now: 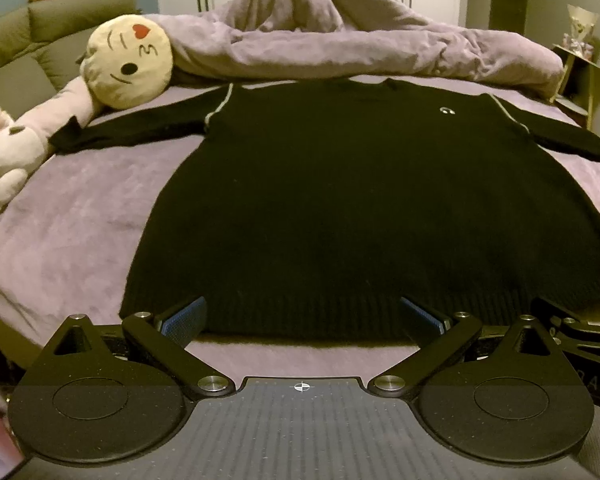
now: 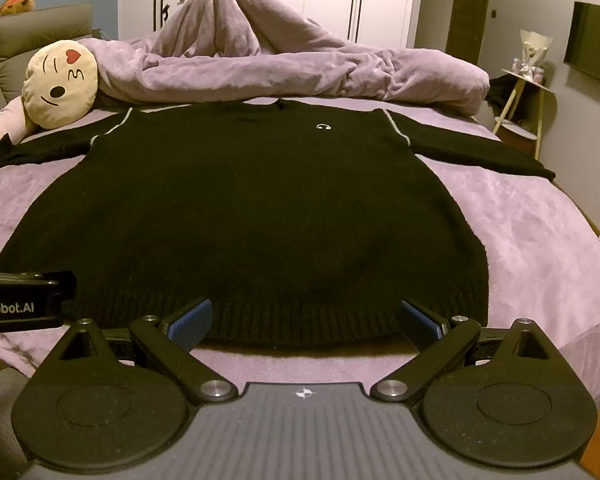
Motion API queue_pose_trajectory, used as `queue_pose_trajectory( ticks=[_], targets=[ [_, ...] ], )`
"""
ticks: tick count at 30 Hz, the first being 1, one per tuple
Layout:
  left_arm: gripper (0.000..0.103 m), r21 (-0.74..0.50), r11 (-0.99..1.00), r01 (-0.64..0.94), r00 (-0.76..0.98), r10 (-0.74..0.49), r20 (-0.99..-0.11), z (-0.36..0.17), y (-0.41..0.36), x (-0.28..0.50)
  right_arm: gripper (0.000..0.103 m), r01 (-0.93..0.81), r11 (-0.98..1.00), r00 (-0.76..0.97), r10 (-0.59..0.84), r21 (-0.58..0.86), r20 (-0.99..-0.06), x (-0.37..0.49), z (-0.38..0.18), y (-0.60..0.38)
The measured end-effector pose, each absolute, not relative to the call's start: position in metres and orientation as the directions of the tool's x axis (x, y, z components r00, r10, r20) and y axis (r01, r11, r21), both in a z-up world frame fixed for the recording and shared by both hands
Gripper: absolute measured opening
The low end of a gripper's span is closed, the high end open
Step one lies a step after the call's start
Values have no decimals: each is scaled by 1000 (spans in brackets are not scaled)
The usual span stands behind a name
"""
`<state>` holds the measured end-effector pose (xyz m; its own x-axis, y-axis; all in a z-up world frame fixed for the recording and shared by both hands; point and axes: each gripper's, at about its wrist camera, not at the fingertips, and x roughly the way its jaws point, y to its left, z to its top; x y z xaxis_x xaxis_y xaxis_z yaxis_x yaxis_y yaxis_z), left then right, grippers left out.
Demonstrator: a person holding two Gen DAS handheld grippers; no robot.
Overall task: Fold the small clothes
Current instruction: 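Move both tools forward over the black sweater toward its body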
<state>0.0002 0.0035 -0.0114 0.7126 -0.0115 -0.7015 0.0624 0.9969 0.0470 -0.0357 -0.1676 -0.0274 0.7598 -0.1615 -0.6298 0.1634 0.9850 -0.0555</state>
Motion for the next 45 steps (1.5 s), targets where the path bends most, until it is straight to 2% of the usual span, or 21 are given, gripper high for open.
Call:
queue_pose_trajectory(
  ticks=[45],
  targets=[
    [103,28,997,69,670,-26,-742,-25,-2,5,99,170,985,736,-142,-23,-662,-28,-32,-171]
  ],
)
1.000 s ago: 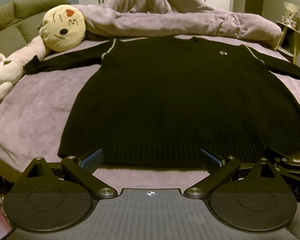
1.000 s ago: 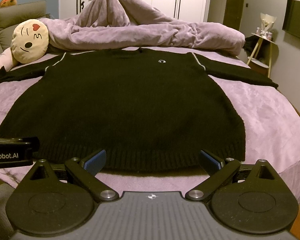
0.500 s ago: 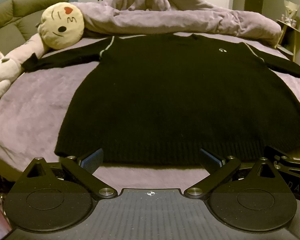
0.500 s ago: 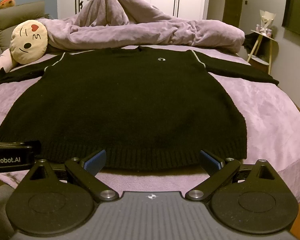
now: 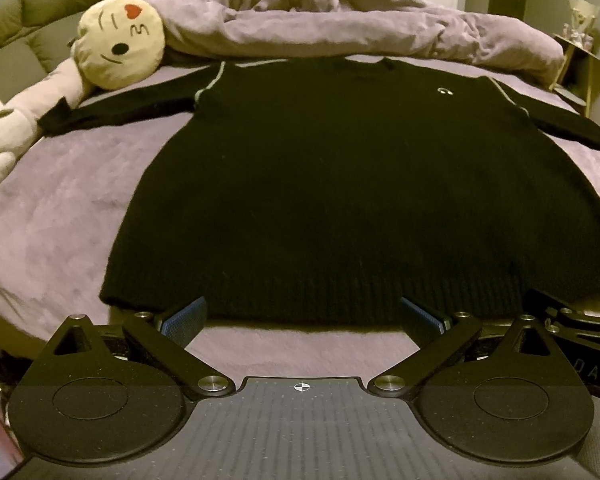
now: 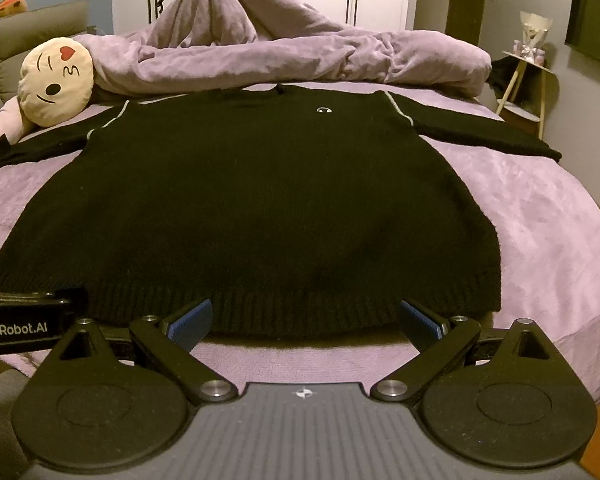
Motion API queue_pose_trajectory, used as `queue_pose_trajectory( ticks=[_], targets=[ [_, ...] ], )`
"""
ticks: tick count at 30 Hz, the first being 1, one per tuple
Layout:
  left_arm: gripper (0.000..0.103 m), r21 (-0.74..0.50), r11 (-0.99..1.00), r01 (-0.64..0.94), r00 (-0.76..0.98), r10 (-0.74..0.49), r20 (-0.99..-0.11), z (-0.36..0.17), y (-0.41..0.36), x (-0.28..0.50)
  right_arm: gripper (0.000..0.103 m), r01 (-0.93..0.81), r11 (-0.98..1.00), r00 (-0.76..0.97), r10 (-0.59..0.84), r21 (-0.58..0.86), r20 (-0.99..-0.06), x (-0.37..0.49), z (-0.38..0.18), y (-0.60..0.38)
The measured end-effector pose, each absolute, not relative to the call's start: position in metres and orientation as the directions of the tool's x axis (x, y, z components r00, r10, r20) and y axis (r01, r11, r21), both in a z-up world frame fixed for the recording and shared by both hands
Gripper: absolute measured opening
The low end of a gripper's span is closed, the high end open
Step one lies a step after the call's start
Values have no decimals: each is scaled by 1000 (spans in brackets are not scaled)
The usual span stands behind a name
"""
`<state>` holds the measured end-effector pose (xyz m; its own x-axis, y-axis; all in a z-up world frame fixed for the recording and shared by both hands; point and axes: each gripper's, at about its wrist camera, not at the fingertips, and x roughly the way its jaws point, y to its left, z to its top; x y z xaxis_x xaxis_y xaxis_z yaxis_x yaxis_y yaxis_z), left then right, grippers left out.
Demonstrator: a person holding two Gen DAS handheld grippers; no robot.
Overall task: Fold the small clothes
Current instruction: 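Move both tools forward over the black sweater toward its body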
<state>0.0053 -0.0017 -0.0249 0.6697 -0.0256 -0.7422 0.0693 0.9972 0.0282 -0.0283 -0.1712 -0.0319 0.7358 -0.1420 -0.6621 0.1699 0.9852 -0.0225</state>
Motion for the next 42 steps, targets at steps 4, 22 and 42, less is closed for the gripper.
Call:
queue_pose_trajectory(
  ticks=[4,22,42],
  targets=[
    [103,25,997,69,664,-27,-747,-26,-2,7,99,171,985,734,-141,-20,-665,-28,-33,-171],
    [103,17,998,68,649,-31,-760,-30,-3,12,99,172,985,729,-135,-11,-671,-23,-33,-172],
    [103,17,998,68,628,-30,-778,-37,-5,20,99,160,987,717,-110,8,-689,-15,-38,-175]
  ],
)
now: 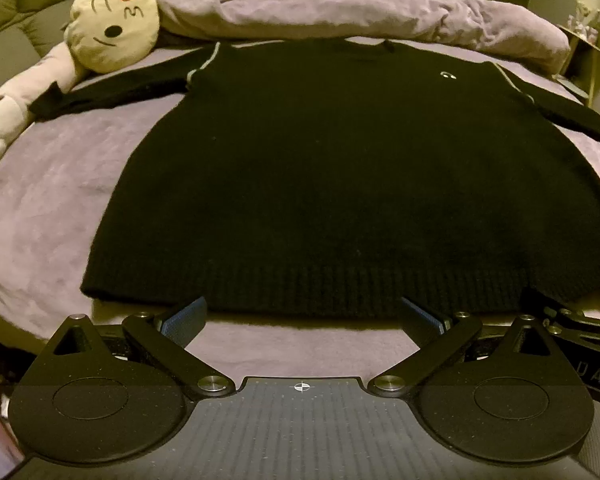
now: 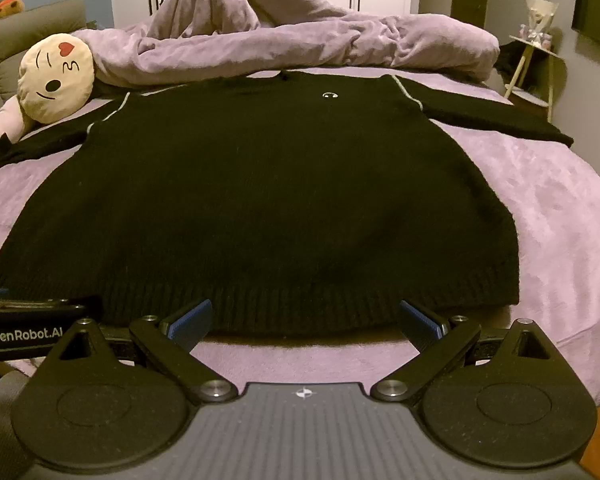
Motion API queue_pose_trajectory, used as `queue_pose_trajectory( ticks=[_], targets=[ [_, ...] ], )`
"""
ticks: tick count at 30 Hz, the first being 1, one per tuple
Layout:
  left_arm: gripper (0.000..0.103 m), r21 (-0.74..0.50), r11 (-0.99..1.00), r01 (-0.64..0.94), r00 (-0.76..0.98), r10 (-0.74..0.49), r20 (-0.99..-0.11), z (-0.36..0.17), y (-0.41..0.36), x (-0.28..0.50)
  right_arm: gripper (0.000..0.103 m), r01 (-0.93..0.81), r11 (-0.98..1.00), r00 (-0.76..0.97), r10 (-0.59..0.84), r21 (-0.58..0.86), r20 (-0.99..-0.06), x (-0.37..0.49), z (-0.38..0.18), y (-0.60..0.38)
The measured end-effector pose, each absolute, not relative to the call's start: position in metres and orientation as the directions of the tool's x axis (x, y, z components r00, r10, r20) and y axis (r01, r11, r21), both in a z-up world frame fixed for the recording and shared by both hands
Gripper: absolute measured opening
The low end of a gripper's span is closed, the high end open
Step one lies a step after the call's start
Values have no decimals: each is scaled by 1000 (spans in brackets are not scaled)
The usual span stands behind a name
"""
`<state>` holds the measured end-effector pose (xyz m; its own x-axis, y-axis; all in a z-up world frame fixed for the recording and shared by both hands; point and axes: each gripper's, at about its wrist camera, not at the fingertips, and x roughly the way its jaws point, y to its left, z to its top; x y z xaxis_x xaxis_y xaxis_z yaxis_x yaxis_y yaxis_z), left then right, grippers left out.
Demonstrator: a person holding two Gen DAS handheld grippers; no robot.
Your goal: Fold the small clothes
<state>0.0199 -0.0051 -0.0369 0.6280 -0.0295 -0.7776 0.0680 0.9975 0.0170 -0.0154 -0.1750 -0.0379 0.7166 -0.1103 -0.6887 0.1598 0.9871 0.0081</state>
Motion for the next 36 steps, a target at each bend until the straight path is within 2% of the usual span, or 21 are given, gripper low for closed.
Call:
queue_pose_trajectory(
  ticks=[27,32,36],
  targets=[
    [103,-3,996,90,592,-56,-804,-44,-17,46,99,195,973,676,-46,119,-735,8,-58,-215],
    [103,-31,994,106,600,-88,-795,-34,-19,62,99,185,949,745,35,257,-666,18,-48,-248],
    [103,-43,996,79,629,-83,-773,-24,-15,93,99,252,913,791,-4,320,-612,40,-43,-300]
  ],
)
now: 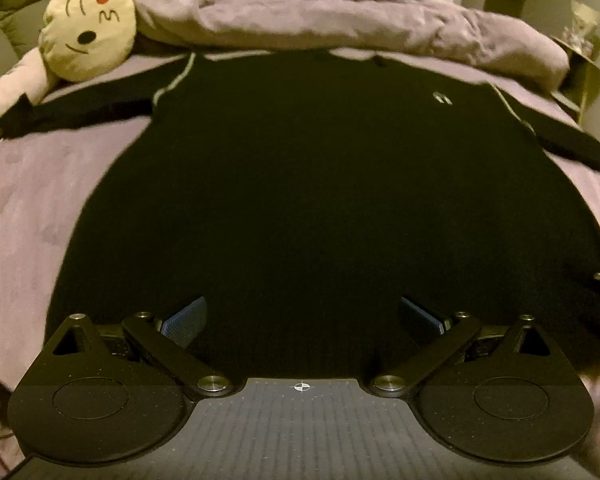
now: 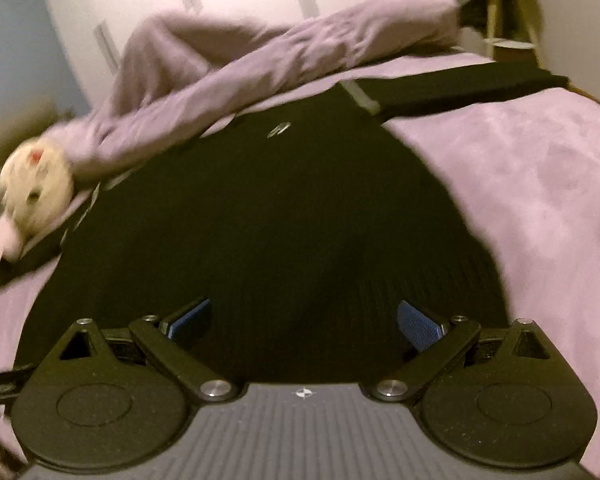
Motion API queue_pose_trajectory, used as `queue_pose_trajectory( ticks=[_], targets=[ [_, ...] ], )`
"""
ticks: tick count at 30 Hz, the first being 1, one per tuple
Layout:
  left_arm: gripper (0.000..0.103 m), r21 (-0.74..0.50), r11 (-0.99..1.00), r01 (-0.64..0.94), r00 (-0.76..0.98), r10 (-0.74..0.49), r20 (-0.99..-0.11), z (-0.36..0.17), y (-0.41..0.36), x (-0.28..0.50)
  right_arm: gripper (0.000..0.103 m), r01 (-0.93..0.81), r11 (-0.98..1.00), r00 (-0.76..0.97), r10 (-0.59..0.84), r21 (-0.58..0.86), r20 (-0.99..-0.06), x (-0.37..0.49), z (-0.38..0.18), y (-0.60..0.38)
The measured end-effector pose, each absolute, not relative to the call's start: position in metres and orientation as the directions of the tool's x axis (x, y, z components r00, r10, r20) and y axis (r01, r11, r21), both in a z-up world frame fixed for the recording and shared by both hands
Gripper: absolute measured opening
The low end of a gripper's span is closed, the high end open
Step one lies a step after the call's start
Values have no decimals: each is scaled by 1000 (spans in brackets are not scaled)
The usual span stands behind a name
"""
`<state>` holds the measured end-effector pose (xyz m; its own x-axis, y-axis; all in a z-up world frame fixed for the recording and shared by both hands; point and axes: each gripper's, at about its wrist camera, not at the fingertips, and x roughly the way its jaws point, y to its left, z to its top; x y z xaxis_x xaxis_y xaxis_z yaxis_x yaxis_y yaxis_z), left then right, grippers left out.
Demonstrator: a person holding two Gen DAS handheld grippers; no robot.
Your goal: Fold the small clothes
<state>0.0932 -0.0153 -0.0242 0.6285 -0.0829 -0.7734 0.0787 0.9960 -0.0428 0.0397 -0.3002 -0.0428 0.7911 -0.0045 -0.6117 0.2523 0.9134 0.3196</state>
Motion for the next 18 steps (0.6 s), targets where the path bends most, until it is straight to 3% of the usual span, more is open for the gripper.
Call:
queue_pose_trajectory(
  ticks=[5,10,13,18],
  targets=[
    [103,-91,995,32,619,-91,-780,-32,-16,161,99,302,882,788,-17,362,-615,80,-64,-353],
    [103,-90,996,-3,576,-72,-814,-54,-27,236,99,237,910,825,-4,340,-565,98,-84,-361],
    [103,-101,994,-44,543,-61,-838,-58,-34,269,99,140,960,738,64,244,-671,116,-71,-360],
    [103,-64,996,-60,462,-29,-886,-63,-41,292,99,233,791,766,209,566,-608,127,-40,-443]
  ],
)
